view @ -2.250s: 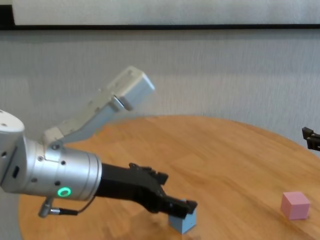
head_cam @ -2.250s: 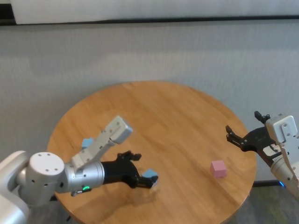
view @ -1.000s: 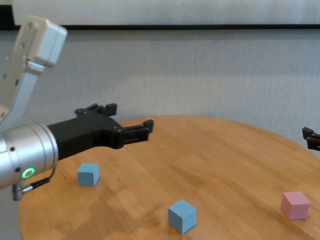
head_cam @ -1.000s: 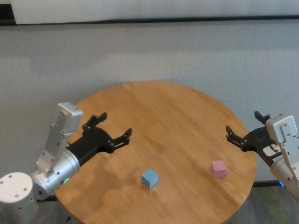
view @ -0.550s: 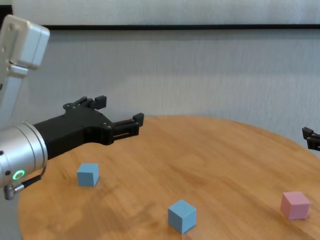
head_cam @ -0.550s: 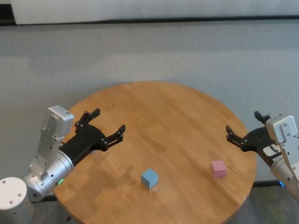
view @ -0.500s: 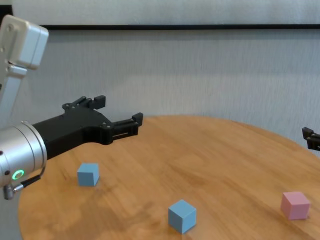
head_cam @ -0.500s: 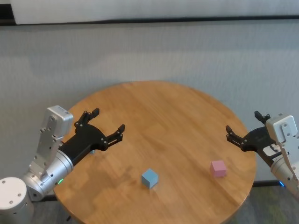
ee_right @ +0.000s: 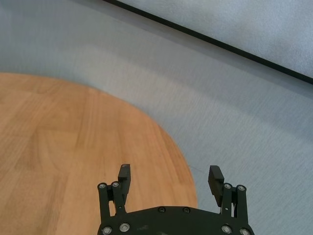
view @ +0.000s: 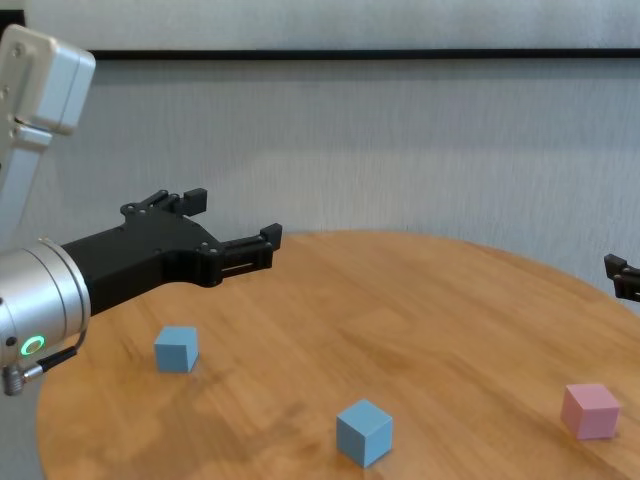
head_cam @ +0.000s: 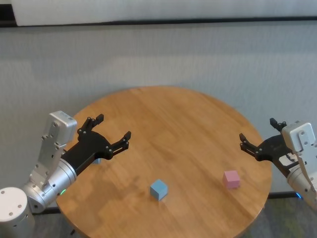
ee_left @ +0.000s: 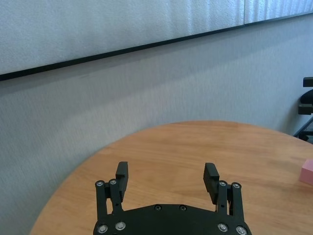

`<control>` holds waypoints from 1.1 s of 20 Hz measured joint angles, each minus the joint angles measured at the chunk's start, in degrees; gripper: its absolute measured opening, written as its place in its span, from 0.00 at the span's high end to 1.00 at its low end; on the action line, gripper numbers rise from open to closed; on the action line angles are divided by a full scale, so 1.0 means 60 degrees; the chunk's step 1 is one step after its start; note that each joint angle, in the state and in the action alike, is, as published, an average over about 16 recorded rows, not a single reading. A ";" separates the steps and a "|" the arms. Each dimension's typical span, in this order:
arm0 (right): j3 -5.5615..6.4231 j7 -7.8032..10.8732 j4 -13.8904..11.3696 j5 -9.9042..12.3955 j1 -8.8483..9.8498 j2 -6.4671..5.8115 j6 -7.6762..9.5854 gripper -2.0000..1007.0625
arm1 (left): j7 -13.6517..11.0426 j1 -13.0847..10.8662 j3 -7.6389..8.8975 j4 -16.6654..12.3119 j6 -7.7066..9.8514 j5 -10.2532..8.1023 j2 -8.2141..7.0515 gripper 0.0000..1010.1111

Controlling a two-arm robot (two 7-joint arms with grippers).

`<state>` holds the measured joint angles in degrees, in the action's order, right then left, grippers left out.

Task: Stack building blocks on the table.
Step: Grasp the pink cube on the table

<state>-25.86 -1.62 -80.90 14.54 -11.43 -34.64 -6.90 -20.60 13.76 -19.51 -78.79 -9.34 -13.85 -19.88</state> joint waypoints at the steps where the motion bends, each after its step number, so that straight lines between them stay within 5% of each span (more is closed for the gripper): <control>1: 0.0000 0.0000 0.0000 0.0000 0.0000 0.0000 0.0000 0.00 | 0.0000 0.0000 -0.0001 -0.0003 0.0008 0.0002 -0.0001 0.01; 22: 0.0000 0.0000 0.0000 0.0000 0.0000 0.0000 0.0000 0.00 | -0.0004 0.0021 -0.0046 0.0013 0.0042 -0.0036 -0.0009 0.01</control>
<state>-25.86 -1.62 -80.90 14.54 -11.43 -34.64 -6.90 -20.62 13.88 -19.79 -78.71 -9.09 -14.07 -19.93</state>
